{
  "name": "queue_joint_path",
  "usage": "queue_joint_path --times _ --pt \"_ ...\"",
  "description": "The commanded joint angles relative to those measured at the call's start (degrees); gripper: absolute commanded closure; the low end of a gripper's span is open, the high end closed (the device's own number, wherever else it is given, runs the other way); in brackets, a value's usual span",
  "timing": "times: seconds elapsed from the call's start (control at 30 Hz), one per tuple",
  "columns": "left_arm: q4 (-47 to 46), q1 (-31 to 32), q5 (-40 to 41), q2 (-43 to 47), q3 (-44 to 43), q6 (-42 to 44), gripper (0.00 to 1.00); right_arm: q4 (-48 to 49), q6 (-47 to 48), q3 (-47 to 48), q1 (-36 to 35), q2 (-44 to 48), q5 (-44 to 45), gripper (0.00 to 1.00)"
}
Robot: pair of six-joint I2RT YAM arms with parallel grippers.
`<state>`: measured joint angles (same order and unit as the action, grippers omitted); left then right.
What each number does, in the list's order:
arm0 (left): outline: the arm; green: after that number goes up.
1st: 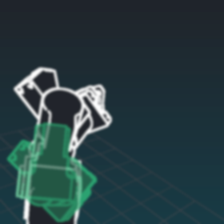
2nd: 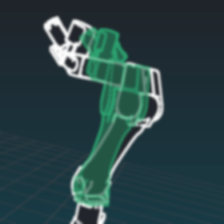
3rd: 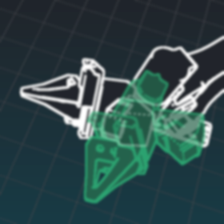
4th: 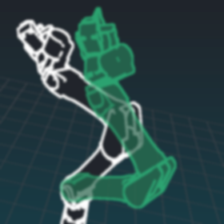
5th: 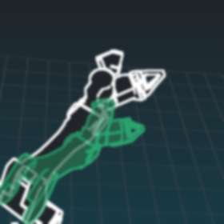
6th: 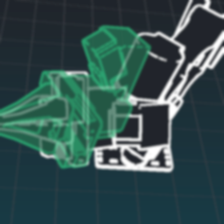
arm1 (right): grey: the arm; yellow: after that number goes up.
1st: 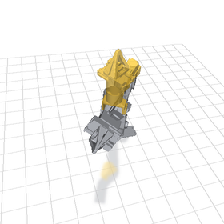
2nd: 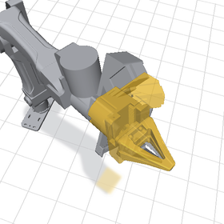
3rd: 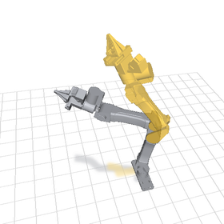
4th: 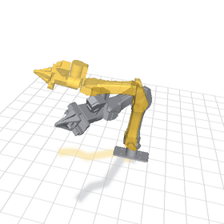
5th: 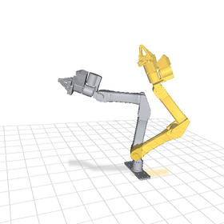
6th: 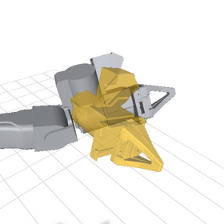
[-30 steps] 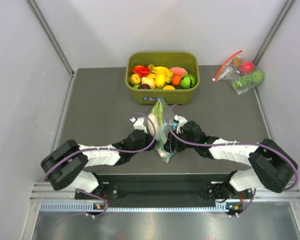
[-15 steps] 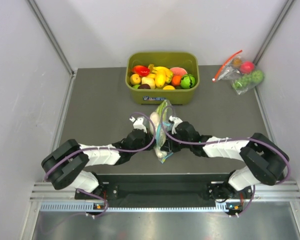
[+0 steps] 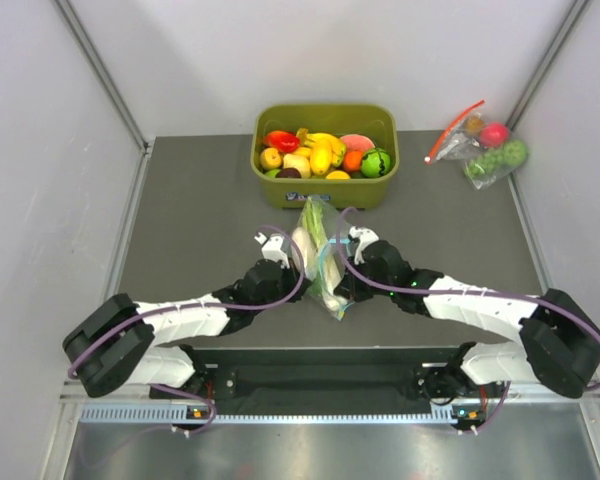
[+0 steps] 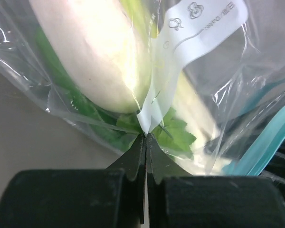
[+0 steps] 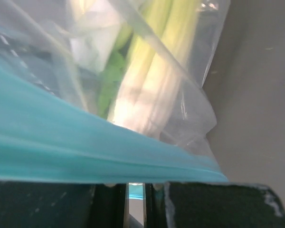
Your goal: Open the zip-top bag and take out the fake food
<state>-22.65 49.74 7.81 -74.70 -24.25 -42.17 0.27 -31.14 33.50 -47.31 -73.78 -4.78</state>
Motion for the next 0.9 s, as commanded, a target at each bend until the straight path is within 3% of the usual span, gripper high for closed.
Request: queue_joint_path --times 0.0,0.37,0.63,0.87 --pt "2.35 -0.6 0.63 1.83 0.96 2.71 1.0 -3.78 2.66 2.98 2.3 3.99 3.98 1.0" --pt "3.67 -0.52 0.71 0.52 -0.09 3.76 1.0 -2.56 3.98 2.54 11.53 8.03 0.04 1.0" --pt "2.1 1.06 -1.75 -7.65 -7.91 5.43 1.0 2.01 1.34 6.06 11.89 7.33 -3.05 1.0" --pt "1.38 1.42 -1.05 -10.56 -8.8 4.47 1.0 3.33 -0.24 6.49 11.98 6.45 -3.83 1.0"
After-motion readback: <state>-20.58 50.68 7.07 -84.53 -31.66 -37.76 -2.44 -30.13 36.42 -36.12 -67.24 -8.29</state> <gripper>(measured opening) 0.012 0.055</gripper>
